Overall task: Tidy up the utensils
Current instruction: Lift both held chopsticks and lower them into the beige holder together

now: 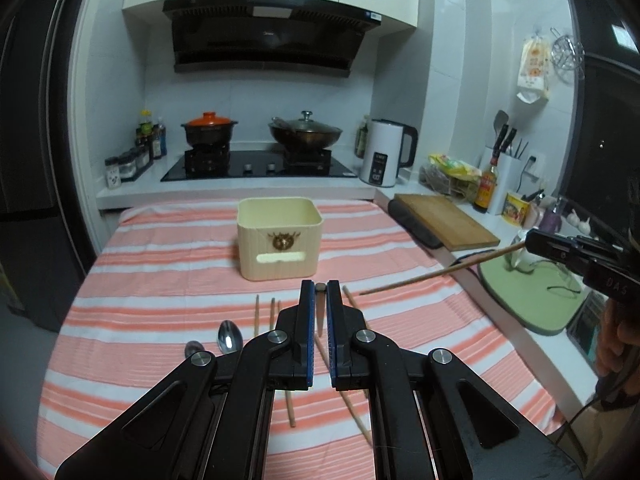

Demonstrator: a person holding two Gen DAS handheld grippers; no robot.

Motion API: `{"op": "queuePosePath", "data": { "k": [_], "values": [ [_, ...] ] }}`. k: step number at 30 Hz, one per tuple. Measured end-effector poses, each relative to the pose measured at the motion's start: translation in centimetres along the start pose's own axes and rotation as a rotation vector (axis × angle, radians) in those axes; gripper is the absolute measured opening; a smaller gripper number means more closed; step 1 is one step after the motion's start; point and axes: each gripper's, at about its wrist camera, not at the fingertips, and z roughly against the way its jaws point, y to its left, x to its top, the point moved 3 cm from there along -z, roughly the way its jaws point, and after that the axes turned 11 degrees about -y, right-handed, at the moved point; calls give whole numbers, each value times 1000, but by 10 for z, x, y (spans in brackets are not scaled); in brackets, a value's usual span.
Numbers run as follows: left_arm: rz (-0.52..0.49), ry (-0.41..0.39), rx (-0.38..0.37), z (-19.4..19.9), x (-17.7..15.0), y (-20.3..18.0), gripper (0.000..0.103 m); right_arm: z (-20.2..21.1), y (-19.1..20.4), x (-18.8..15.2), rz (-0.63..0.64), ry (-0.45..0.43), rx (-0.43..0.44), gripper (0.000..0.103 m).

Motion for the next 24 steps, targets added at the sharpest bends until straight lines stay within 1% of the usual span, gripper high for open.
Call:
{"op": "queuePosePath", "data": {
  "k": [3,8,11,14,20,24],
  "values": [
    [-1,-1,-3,0,2,0,3,0,0,5,-42,-4,34,7],
    [8,8,-19,-1,8,2,3,-6,2,9,-78,-5,62,7],
    [13,19,-27,-3,13,3,3,-12,5,14,-86,-12,69,7],
    [3,20,-17,-5,20,5,3,-20,7,19,-90,-12,70,7],
    [-3,9,10,-15,48,19,3,-36,5,41,-86,-32,57,7],
    [-6,-16,28,-32,80,32,3,-57,4,64,-78,-42,52,7]
  ]
}}
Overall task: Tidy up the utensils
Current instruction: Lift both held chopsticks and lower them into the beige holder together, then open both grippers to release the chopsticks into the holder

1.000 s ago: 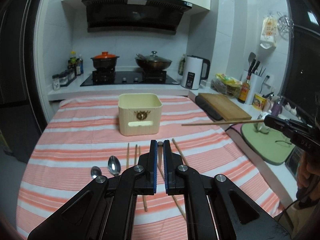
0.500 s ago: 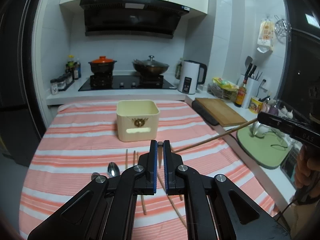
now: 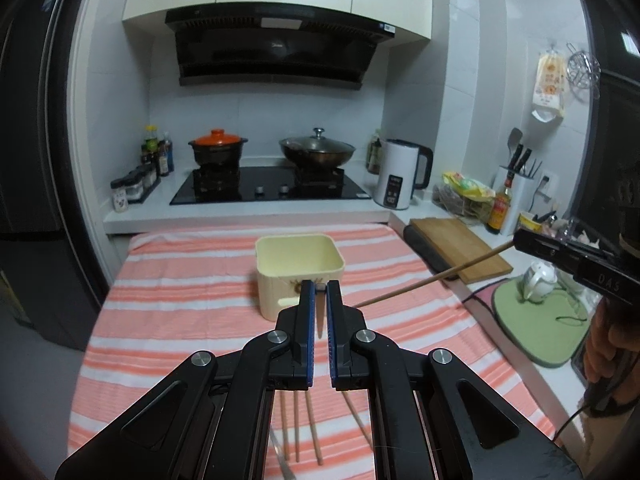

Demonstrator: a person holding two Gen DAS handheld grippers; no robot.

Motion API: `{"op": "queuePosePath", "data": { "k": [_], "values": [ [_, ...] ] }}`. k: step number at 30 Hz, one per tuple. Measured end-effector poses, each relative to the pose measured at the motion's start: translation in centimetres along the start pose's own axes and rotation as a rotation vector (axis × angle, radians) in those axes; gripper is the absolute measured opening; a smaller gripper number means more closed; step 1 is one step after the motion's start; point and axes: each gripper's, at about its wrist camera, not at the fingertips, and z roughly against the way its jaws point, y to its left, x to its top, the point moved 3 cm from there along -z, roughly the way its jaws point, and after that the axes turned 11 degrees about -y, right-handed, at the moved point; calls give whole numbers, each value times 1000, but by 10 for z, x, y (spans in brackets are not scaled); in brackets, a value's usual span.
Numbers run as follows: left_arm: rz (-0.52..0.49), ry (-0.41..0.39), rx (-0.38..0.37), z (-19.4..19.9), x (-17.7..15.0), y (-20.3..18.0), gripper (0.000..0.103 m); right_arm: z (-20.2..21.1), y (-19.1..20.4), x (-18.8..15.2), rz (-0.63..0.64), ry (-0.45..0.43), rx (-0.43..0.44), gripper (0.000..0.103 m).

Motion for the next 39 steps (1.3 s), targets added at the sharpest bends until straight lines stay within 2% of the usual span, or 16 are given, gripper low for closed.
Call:
{"op": "queuePosePath", "data": {
  "k": [6,11,14,19,23,28,29,30,31,32,33,35,37,39],
  "values": [
    [3,-53,64,-44,52,23,3,-50,-4,33,46,-12,-39,7],
    [31,-26,110,-103,63,43,3,-107,-15,47,75,32,-79,7],
    [49,23,123,-139,53,52,3,-145,-25,45,86,94,-93,7],
    [66,105,122,-185,28,62,3,-207,-41,22,71,205,-95,7],
    [70,154,114,-206,6,62,3,-236,-54,-6,28,229,-78,7],
    [92,211,79,-217,-24,60,6,-251,-59,-41,-6,221,-39,10],
    [101,217,72,-215,-30,60,16,-249,-59,-45,-9,211,-32,10],
    [106,223,69,-211,-36,61,25,-248,-59,-47,-17,199,-22,19],
    [107,222,75,-205,-41,62,49,-242,-60,-48,-28,179,-14,28],
    [105,209,86,-197,-46,62,69,-234,-61,-47,-41,150,-9,49],
    [101,190,99,-187,-51,62,75,-221,-61,-46,-49,113,-8,66],
    [80,169,112,-167,-64,60,86,-195,-60,-45,-33,55,-21,70],
    [51,174,118,-147,-82,56,91,-167,-57,-50,17,32,-51,76],
    [31,195,98,-129,-101,51,91,-141,-55,-63,71,24,-102,85]
  ]
}}
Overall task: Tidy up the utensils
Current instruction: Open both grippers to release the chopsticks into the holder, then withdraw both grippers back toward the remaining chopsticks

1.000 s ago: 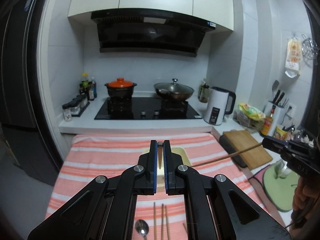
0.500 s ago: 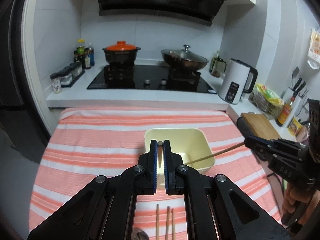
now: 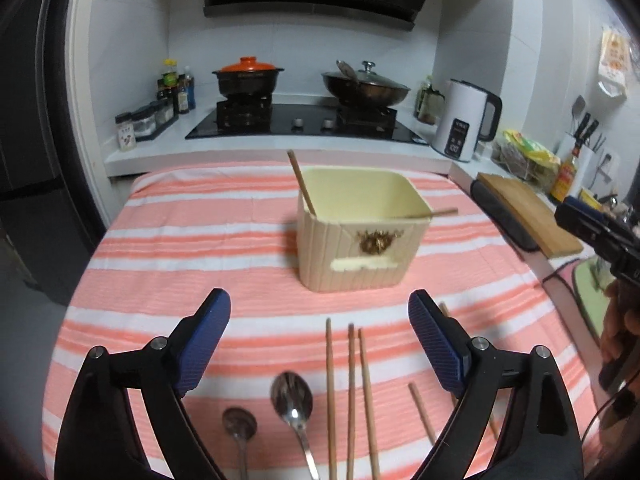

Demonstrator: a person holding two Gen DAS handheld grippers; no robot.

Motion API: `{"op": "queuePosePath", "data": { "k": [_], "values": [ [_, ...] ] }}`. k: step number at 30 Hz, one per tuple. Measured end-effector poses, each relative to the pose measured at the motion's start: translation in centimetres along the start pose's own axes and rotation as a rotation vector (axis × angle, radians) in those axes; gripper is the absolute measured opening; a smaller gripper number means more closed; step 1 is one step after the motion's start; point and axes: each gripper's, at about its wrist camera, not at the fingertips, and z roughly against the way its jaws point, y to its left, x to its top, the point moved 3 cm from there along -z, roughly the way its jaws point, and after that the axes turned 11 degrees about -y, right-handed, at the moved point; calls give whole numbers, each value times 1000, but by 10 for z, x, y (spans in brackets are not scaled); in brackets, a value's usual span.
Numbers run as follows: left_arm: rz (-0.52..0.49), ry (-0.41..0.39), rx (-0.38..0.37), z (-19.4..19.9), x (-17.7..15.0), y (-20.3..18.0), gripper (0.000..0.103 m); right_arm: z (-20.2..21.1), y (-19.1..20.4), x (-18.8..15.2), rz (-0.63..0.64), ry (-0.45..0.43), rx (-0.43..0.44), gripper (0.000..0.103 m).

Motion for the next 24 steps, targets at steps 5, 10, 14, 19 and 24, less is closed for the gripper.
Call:
{"op": "queuePosePath", "data": {
  "k": [5,10,14,19,24],
  "values": [
    [-39,58,-42,39,-70,-19,91,44,-2,-61,91,98,-106,86],
    [-69,147,-66,68,-134,-36,91,86,-24,-144,90,267,-240,86],
    [-45,174,-30,82,-169,-33,103,111,-38,-192,79,371,-321,86],
    [-70,199,2,83,-190,-39,103,116,-45,-223,18,449,-317,86],
    [-6,248,-12,72,-201,-34,102,110,-39,-229,31,445,-330,86]
  ]
}}
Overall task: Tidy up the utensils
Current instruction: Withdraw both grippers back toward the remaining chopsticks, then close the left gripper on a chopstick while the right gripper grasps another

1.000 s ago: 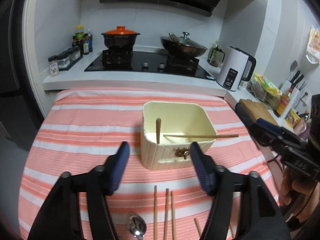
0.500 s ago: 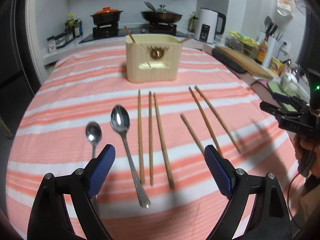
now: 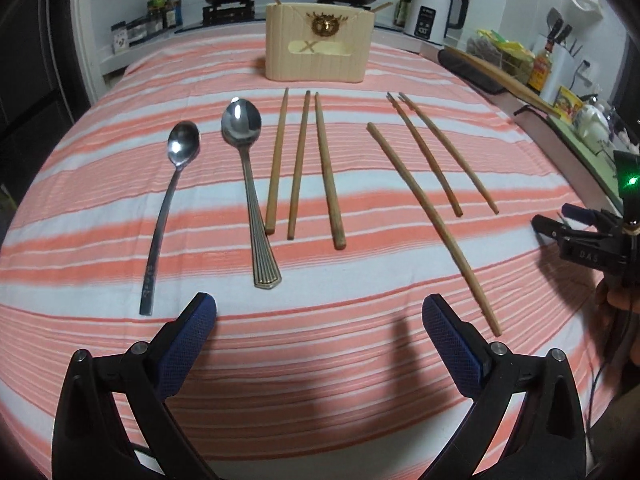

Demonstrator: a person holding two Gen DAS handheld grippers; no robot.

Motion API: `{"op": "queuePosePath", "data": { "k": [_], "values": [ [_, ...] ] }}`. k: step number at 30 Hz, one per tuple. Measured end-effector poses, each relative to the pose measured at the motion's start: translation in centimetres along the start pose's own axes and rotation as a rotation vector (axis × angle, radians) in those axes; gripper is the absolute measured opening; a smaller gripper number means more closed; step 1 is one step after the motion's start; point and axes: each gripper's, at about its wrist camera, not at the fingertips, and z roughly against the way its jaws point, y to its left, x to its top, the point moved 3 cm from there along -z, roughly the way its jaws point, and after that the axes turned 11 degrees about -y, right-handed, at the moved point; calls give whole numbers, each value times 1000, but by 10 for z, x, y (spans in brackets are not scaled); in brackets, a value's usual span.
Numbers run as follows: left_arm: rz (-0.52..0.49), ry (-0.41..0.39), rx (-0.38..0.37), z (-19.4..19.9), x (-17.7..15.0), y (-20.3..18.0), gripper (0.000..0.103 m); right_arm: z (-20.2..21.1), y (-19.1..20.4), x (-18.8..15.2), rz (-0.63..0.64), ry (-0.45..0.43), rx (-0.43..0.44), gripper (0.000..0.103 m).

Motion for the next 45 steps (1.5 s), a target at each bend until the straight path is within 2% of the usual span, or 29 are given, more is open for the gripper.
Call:
{"op": "queuePosePath", "data": {
  "k": [4,8,10,11,18,23,25,27,29,32,38,45],
  "values": [
    [12,31,14,-10,-10,4,102,-1,1,1,-9,-3,2,87],
    [-37,25,46,-13,-13,-2,102,-6,-9,-2,-83,18,61,87],
    [-54,27,55,-14,-13,-5,103,-8,-10,-3,-97,28,78,93],
    [-51,28,53,-14,-13,-4,103,-9,-6,-3,-83,36,77,100],
    [-47,29,64,-15,-12,-3,103,-10,-5,-4,-85,41,79,103],
    [-36,21,50,-14,-11,-2,103,-11,-4,-4,-88,42,81,103],
    [-14,3,18,-11,-9,-1,101,-11,-4,-4,-88,42,81,103],
    [-3,-15,-18,-8,-5,-1,98,-11,-4,-4,-87,42,81,103],
    [-16,-25,-27,-7,0,-4,82,-11,-4,-4,-87,42,82,103],
    [-27,-34,-40,-12,10,-9,67,-11,-4,-4,-87,42,82,103],
    [-17,-25,-51,-29,20,-16,41,-11,-4,-4,-87,42,82,103],
    [-54,-27,-32,-37,19,-27,32,-10,-5,-4,-86,42,83,103]
  ]
}}
